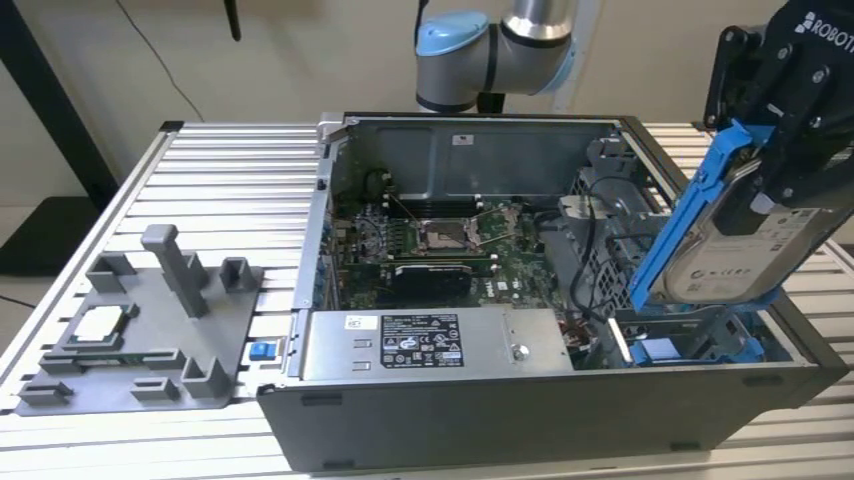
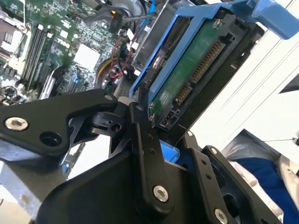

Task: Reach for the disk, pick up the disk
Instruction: 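Pick up the disk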

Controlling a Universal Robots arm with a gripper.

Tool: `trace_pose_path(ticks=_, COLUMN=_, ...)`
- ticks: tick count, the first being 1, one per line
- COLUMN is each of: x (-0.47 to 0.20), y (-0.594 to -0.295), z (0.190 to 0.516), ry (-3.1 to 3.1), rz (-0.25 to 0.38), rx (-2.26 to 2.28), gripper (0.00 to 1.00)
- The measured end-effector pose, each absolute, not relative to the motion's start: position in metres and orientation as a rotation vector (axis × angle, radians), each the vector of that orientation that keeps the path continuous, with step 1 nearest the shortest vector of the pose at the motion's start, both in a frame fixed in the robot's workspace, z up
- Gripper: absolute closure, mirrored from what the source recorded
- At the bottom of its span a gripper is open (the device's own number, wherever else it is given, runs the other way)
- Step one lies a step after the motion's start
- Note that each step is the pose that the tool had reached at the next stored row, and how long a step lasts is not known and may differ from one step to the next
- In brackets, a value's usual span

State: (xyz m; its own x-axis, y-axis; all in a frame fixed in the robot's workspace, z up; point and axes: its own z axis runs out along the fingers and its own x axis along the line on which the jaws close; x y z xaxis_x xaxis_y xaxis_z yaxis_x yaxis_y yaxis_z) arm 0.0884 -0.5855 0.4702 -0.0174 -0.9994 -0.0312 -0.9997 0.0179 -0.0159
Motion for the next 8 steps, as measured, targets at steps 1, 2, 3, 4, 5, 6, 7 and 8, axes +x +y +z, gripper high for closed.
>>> trace_pose_path(ticks=1, x=0.089, y=-0.587, z=0.469, ry=2.217, rz=0.016, rx=-2.178, gripper=1.0)
trace_pose_path(ticks=2, x=0.089, y=-0.589, z=0.468, ry=2.217, rz=0.016, rx=-2.178, gripper=1.0)
trace_pose_path(ticks=3, x=0.089, y=-0.591, z=0.466, ry=2.217, rz=0.016, rx=-2.178, gripper=1.0)
trace_pose_path(ticks=4, x=0.089, y=-0.593, z=0.465, ry=2.217, rz=0.017, rx=-2.178, gripper=1.0)
trace_pose_path(ticks=5, x=0.089, y=-0.594, z=0.464, ry=2.217, rz=0.016, rx=-2.178, gripper=1.0)
trace_pose_path(ticks=6, x=0.09, y=-0.596, z=0.463, ry=2.217, rz=0.016, rx=-2.178, gripper=1.0)
trace_pose_path(ticks=7, x=0.09, y=-0.597, z=0.462, ry=2.217, rz=0.016, rx=-2.178, gripper=1.0)
trace_pose_path(ticks=8, x=0.09, y=-0.597, z=0.461, ry=2.217, rz=0.017, rx=-2.178, gripper=1.0)
